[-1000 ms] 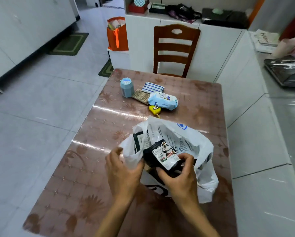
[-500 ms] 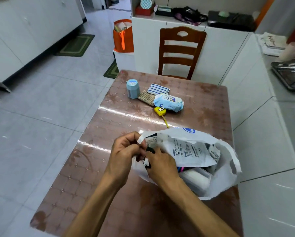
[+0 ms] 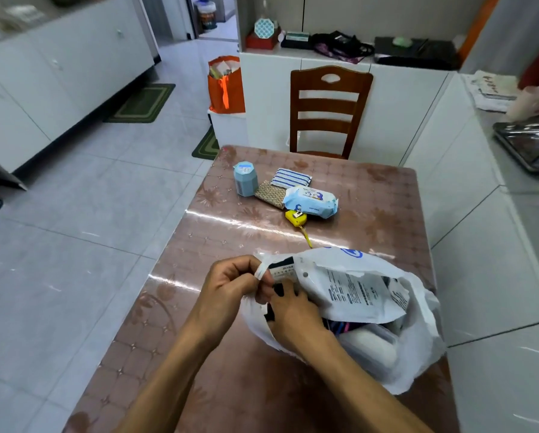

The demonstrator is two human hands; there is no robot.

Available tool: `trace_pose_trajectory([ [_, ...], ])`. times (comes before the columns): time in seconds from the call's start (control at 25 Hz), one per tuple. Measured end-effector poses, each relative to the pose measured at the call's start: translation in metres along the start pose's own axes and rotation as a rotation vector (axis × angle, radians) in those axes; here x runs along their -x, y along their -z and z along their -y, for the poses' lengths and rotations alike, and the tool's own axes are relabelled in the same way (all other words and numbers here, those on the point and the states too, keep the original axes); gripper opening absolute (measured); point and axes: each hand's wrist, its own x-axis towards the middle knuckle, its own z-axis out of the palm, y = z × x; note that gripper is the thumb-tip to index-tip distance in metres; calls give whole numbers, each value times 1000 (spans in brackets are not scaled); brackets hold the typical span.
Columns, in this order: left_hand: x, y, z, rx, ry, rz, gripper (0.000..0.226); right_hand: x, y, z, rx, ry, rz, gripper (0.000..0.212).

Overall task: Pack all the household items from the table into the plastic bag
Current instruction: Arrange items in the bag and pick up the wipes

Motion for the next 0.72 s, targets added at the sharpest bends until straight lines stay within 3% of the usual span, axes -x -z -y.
trace_pose_trajectory([
  [0.16, -10, 18, -4, -243, -33, 61, 26, 30, 80, -18, -547, 133, -93, 22],
  [0.28, -29, 35, 2, -221, 10, -153, 28, 20, 129, -37, -834, 22, -318, 14],
  [0.36, -55, 43, 20, -245, 63, -274, 23, -7, 141, -51, -791, -30, -420, 13],
  [0.48, -112, 56, 83, -411, 198, -259, 13, -68, 139, -70, -647, -162, -423, 8],
  [0.56, -148, 62, 143, -623, 325, -106, 19, -104, 129, -85, -470, -238, -358, 13],
  [0.72, -185, 69, 230, -1217, 469, 225, 69, -148, 117, -109, -211, -277, -230, 28],
])
